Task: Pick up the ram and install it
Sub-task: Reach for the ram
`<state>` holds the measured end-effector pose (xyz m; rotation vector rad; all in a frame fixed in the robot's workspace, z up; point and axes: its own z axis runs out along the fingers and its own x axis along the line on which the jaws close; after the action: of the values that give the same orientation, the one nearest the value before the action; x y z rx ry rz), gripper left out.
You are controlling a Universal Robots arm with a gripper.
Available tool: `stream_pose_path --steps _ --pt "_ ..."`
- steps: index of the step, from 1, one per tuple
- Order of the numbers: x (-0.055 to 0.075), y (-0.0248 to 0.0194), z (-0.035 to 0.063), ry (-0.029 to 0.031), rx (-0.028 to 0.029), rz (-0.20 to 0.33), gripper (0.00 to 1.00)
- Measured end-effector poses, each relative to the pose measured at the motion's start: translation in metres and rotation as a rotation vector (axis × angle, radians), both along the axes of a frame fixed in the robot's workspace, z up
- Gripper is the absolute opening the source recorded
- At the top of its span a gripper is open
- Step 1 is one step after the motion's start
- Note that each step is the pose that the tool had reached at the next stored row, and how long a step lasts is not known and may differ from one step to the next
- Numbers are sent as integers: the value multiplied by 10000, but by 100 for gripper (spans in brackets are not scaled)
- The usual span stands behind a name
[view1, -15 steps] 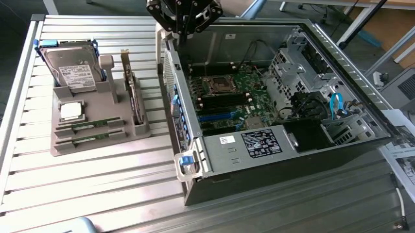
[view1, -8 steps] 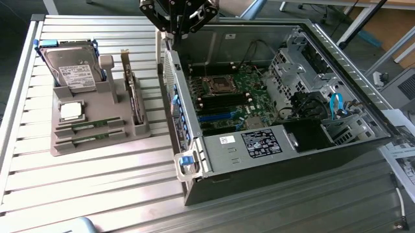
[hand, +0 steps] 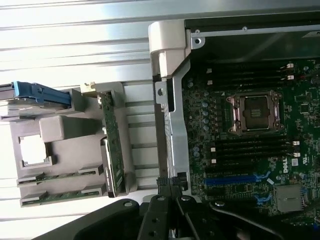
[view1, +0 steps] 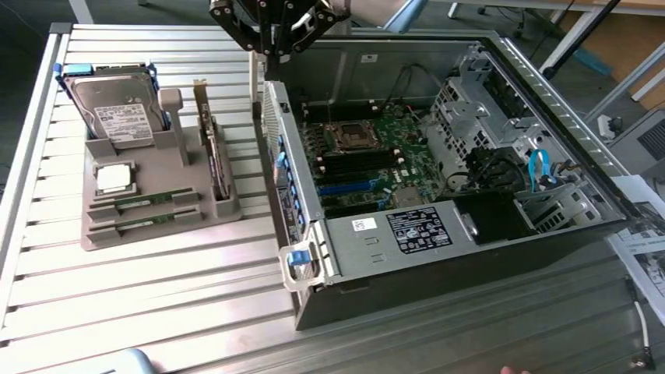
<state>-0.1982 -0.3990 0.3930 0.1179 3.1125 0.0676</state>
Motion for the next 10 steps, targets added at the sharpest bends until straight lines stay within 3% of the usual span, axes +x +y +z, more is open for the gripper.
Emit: stream_pose_path --steps 10 --pt "-175 0 0 0 0 0 11"
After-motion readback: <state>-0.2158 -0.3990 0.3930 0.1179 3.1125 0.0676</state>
